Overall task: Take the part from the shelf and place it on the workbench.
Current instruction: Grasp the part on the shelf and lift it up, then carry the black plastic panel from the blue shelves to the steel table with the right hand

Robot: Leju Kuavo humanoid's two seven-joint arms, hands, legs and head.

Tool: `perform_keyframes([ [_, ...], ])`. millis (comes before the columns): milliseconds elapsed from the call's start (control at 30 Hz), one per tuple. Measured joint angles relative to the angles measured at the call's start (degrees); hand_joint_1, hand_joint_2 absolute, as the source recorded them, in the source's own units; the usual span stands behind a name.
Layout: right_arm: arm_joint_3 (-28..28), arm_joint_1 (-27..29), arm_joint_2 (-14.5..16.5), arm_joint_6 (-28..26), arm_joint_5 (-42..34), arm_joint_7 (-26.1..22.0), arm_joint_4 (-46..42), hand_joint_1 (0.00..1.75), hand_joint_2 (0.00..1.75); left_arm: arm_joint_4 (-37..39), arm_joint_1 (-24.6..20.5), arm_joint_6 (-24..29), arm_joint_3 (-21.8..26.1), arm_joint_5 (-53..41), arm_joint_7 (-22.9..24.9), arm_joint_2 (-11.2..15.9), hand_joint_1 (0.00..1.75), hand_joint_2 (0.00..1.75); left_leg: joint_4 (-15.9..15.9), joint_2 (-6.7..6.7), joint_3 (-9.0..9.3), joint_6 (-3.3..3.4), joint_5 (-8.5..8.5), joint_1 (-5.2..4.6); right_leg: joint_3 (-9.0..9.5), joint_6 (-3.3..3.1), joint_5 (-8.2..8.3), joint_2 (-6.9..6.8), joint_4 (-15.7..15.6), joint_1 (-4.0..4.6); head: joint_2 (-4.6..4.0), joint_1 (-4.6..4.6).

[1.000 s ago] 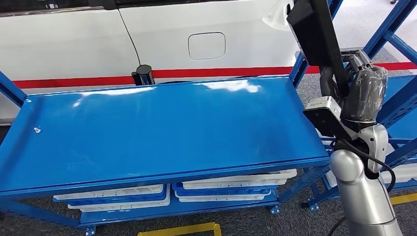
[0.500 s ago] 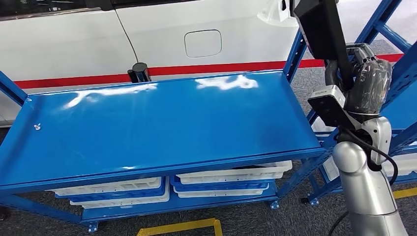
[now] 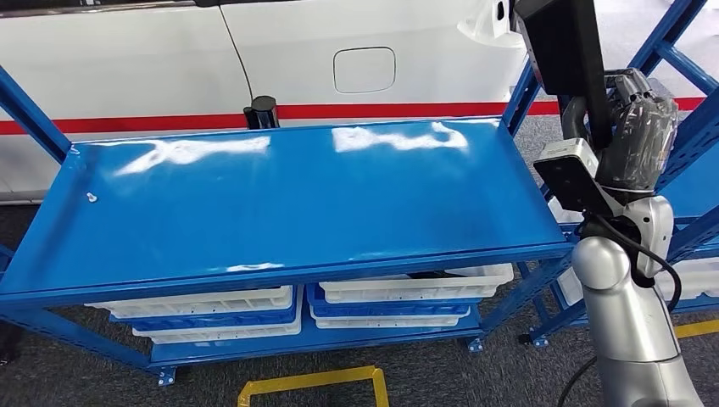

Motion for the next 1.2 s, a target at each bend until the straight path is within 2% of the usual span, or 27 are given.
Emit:
perform_keyframes([
  [67,-0.02,0.04,0.13,-0.16,-0.08,-0.02,0.33,1.75,1.75,-0.23,-0.02,-0.01,-0.01,0.09,0.02,-0.09,0.0,1.75,0.04,0.06,-1.21,0.44,0.84,-0.23,-2.75,-0.46,-4.26,0.04,7.91,0.08,0.0,0.19],
  [100,-0.02,0.08,0.19,-0.21,-0.1,-0.03,0.54,1.75,1.75,-0.28,-0.02,-0.01,-0.01,0.11,0.02,-0.14,0.0,1.75,0.06,0.07,-1.8,0.51,1.26,-0.35,-3.44,-0.36,-5.54,0.06,10.9,0.13,0.0,0.22],
  [133,-0.02,0.12,0.25,-0.24,-0.1,-0.03,0.72,1.75,1.75,-0.32,-0.02,-0.01,-0.01,0.13,0.02,-0.2,0.0,1.75,0.09,0.08,-2.33,0.53,1.66,-0.45,-3.06,-0.07,-5.91,0.07,11.83,0.18,0.0,0.22],
  [167,-0.02,0.14,0.31,-0.25,-0.1,-0.04,0.88,1.75,1.75,-0.34,-0.02,-0.01,-0.01,0.14,0.02,-0.24,0.0,1.75,0.1,0.07,-2.79,0.49,2.04,-0.53,-1.51,0.31,-5.46,0.07,10.4,0.21,0.0,0.23],
  [233,-0.02,0.07,0.4,-0.26,-0.1,-0.05,1.05,1.75,1.75,-0.39,-0.03,-0.01,-0.01,0.14,0.02,-0.32,0.0,1.75,0.17,0.02,-3.44,0.26,2.7,-0.63,4.23,0.76,-3.64,0.05,2.12,0.27,0.0,0.25],
  [267,-0.02,0.02,0.46,-0.27,-0.1,-0.08,1.09,1.75,1.75,-0.42,-0.04,0.0,-0.01,0.14,0.03,-0.37,0.0,1.75,0.2,-0.01,-3.7,0.03,3.02,-0.72,6.86,0.65,-2.95,0.06,-1.85,0.46,0.0,0.21],
  [300,-0.04,-0.03,0.5,-0.32,-0.12,-0.13,1.11,1.75,1.75,-0.44,-0.04,0.05,-0.01,0.14,0.08,-0.4,0.0,1.75,0.23,-0.05,-3.88,-0.26,3.35,-0.84,8.54,0.42,-2.54,0.09,-4.61,0.68,0.0,0.22],
  [367,-0.09,-0.06,0.57,-0.47,-0.27,-0.39,1.23,1.75,1.75,-0.45,-0.04,0.26,-0.01,0.19,0.25,-0.43,0.0,1.75,0.22,-0.09,-4.17,-0.82,4.05,-1.03,9.14,-0.13,-2.16,0.18,-5.93,1.11,0.0,0.24],
  [400,-0.12,-0.06,0.58,-0.55,-0.45,-0.61,1.37,1.75,1.75,-0.46,-0.04,0.47,-0.01,0.3,0.29,-0.37,0.0,1.75,0.25,-0.13,-4.32,-1.09,4.24,-1.03,8.77,-0.51,-1.84,0.18,-6.01,0.78,0.0,0.3],
  [433,-0.11,-0.08,0.61,-0.64,-0.66,-0.87,1.56,1.75,1.75,-0.45,-0.03,0.68,-0.01,0.43,0.28,-0.29,0.0,1.75,0.64,-0.18,-4.7,-1.37,3.77,-0.97,8.45,-1.01,-1.48,0.16,-6.07,0.47,0.0,0.27],
  [500,-0.06,-0.14,0.72,-0.9,-1.05,-1.45,1.98,1.75,1.75,-0.39,-0.04,1.14,-0.01,0.72,0.09,-0.12,0.0,1.75,4.04,-0.26,-6.33,-2.04,0.25,-0.7,7.51,-2.3,-0.47,0.02,-6.23,-0.18,0.0,0.18],
  [567,0.02,-0.21,0.91,-1.33,-1.28,-1.97,2.53,1.75,1.75,-0.08,-0.08,2.09,-0.01,0.78,-0.01,0.08,0.0,1.75,11.19,-0.26,-8.73,-2.75,-4.85,-0.28,6.34,-2.88,0.52,-0.07,-6.18,-0.1,0.0,0.11],
  [600,0.07,-0.23,1.03,-1.49,-1.37,-2.17,2.87,1.75,1.75,0.2,-0.09,2.78,-0.02,0.74,0.0,0.28,0.0,1.75,14.39,-0.25,-9.49,-3.07,-6.3,-0.05,5.72,-2.84,1.0,-0.08,-6.15,-0.09,0.0,0.11],
  [633,0.13,-0.23,1.15,-1.62,-1.45,-2.34,3.23,1.75,1.75,0.59,-0.14,3.53,-0.02,0.66,0.02,0.61,0.0,1.75,16.13,-0.24,-9.48,-3.35,-6.58,0.19,5.11,-2.72,1.47,-0.07,-6.1,-0.12,0.0,0.1],
  [667,0.19,-0.24,1.25,-1.68,-1.57,-2.51,3.57,1.75,1.75,1.1,-0.21,4.14,-0.02,0.61,0.0,1.03,0.0,1.75,15.82,-0.21,-8.45,-3.58,-5.78,0.44,4.55,-2.5,1.87,-0.07,-6.01,-0.18,0.0,0.11],
  [700,0.25,-0.28,1.33,-1.7,-1.71,-2.69,3.87,1.75,1.75,1.68,-0.33,4.53,-0.02,0.69,-0.03,1.53,0.0,1.75,13.43,-0.19,-6.39,-3.73,-4.36,0.67,4.06,-2.22,2.19,-0.06,-5.89,-0.25,0.0,0.08],
  [767,0.44,-0.54,1.48,-1.76,-2.08,-3.12,4.42,1.75,1.75,2.81,-0.65,4.91,-0.01,1.03,-0.54,2.43,0.0,1.75,5.52,-0.23,-0.79,-3.85,-2.46,0.96,3.21,-1.56,2.69,-0.05,-5.43,-0.24,0.0,0.08],
  [800,0.59,-0.8,1.56,-1.8,-2.25,-3.33,4.72,1.75,1.75,3.25,-0.79,5.0,-0.01,1.28,-1.03,2.73,0.0,1.75,2.53,-0.31,1.12,-3.7,-2.22,0.94,2.89,-1.15,2.95,-0.07,-5.24,-0.17,0.0,0.14],
  [833,0.77,-1.11,1.66,-1.86,-2.44,-3.51,5.01,1.75,1.75,3.59,-0.91,5.06,-0.01,1.49,-1.6,2.92,0.0,1.75,0.75,-0.4,2.12,-3.49,-2.34,0.78,2.65,-0.69,3.25,-0.11,-5.12,-0.08,0.0,0.16],
  [867,0.96,-1.39,1.75,-1.95,-2.61,-3.66,5.29,1.75,1.75,3.83,-1.0,5.13,-0.01,1.64,-2.07,3.0,0.0,1.75,0.34,-0.46,2.14,-3.18,-2.39,0.52,2.48,-0.17,3.6,-0.14,-5.16,-0.04,0.0,0.22],
  [933,1.2,-1.67,1.9,-2.21,-2.95,-3.85,5.73,1.75,1.75,4.05,-1.08,5.28,-0.01,1.79,-2.42,2.89,0.0,1.75,0.1,-0.37,1.5,-2.02,-1.54,0.34,2.12,0.73,3.85,-0.18,-5.1,-0.04,0.0,0.25],
  [1000,1.25,-1.63,1.91,-2.48,-3.27,-3.97,5.95,1.75,1.75,4.08,-1.14,5.3,-0.01,1.82,-2.39,2.64,0.0,1.75,-0.27,-0.14,0.53,-0.61,-0.32,0.39,0.61,0.52,1.36,-0.13,-2.28,0.01,0.0,0.51],
  [1067,1.23,-1.36,1.9,-2.62,-3.7,-4.03,6.02,1.75,1.75,4.08,-1.18,5.29,-0.01,1.82,-2.29,2.48,0.0,1.75,-0.26,0.0,-0.9,0.09,0.83,0.28,-1.91,-0.2,-3.33,-0.02,4.94,0.05,0.0,0.82],
  [1100,1.22,-1.12,1.89,-2.68,-3.91,-4.04,6.04,1.75,1.75,4.08,-1.17,5.28,-0.01,1.82,-2.23,2.41,0.0,1.75,-0.24,0.03,-1.67,0.17,1.39,0.16,-2.82,-0.18,-5.03,0.02,8.69,0.07,0.0,0.87],
  [1133,1.21,-0.83,1.88,-2.72,-4.1,-4.06,6.06,1.75,1.75,4.08,-1.17,5.28,-0.01,1.82,-2.19,2.34,0.0,1.75,-0.21,0.06,-2.42,0.22,1.96,0.02,-3.06,0.08,-5.79,0.06,11.16,0.09,0.0,0.88],
  [1167,1.2,-0.57,1.88,-2.76,-4.24,-4.09,6.08,1.75,1.75,4.08,-1.16,5.29,-0.01,1.82,-2.15,2.32,0.0,1.75,-0.18,0.07,-3.13,0.2,2.51,-0.08,-2.26,0.51,-5.54,0.07,11.52,0.1,0.0,0.9],
  [1200,1.19,-0.37,1.88,-2.79,-4.38,-4.13,6.09,1.75,1.75,4.08,-1.16,5.3,-0.01,1.83,-2.11,2.29,0.0,1.75,-0.15,0.08,-3.77,0.13,3.03,-0.16,-0.36,0.95,-4.55,0.07,9.62,0.11,0.0,0.9],
])
